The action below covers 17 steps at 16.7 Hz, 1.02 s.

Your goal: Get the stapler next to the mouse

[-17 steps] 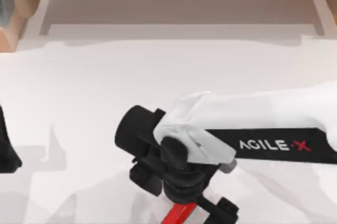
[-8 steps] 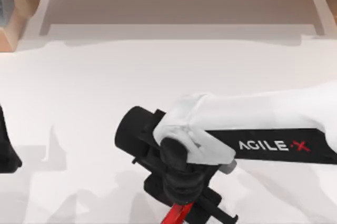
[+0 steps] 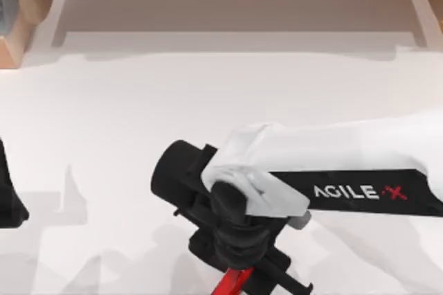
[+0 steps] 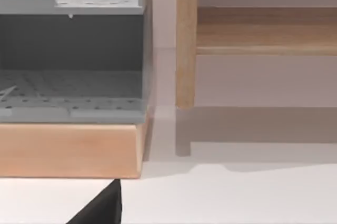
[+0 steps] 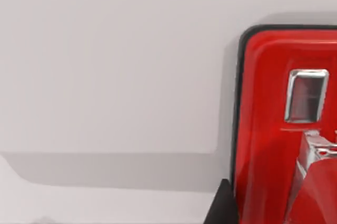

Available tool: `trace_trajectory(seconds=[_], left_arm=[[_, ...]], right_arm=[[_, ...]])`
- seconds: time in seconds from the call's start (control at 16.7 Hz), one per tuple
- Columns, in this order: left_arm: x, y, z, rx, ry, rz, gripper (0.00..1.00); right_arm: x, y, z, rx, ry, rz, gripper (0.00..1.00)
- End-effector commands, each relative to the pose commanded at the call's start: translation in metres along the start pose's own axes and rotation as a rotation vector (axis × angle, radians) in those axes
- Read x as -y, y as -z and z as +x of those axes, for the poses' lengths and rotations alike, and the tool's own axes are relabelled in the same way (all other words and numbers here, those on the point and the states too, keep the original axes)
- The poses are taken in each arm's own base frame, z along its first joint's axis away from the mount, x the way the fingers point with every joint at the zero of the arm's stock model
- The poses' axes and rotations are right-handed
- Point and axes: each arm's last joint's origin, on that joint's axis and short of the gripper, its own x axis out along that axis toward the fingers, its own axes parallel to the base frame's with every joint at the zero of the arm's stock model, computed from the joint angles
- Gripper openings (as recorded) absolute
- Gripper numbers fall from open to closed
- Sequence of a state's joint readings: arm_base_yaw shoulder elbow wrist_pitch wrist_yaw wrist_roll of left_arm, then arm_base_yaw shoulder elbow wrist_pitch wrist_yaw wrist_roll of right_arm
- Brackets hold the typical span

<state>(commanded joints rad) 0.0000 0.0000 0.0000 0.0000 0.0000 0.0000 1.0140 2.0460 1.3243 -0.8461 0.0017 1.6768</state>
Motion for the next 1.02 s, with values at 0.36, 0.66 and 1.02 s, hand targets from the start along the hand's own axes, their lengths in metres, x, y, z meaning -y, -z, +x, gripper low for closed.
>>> trace_trajectory(seconds=[0.36,0.66,1.02], left_arm=[[0.0,0.0,0.0,0.0,0.0,0.0,1.0],[0.0,0.0,0.0,0.0,0.0,0.0,1.0],[0.0,0.0,0.0,0.0,0.0,0.0,1.0]], right_arm=[[0.0,0.0,-0.009,0.0,0.001,0.002,0.0],[0.0,-0.001,-0.031,0.0,-0.001,0.003,0.0],[-0.004,-0.01,-0.037,0.013,-0.032,-0.004,0.0]])
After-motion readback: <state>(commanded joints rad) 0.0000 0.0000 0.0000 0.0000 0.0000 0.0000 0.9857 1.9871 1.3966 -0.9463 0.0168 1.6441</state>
